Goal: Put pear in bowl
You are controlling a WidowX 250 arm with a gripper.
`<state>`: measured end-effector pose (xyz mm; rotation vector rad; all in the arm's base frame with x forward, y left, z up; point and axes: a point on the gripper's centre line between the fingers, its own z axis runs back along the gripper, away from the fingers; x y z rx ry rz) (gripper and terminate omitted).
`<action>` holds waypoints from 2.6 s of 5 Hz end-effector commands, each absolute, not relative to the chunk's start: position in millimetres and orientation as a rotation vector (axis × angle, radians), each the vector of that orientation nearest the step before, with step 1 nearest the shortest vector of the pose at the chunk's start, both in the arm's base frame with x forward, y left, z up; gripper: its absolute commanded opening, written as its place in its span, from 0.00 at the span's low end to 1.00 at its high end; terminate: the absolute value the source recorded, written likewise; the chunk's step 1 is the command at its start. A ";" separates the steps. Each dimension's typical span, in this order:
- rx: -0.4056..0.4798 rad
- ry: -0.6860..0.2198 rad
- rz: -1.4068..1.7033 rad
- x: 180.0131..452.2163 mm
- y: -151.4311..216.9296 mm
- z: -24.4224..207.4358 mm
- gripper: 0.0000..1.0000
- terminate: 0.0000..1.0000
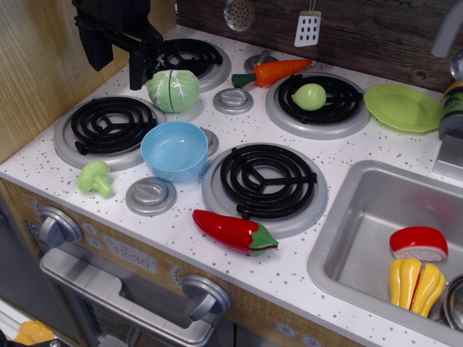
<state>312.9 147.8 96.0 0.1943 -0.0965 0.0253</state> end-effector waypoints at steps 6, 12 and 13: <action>0.221 -0.508 0.118 410.7 6.0 97.3 1.00 0.00; 0.027 -0.613 0.028 468.5 4.9 47.1 0.00 0.00; 0.063 -0.595 0.034 466.1 5.6 56.6 0.00 0.00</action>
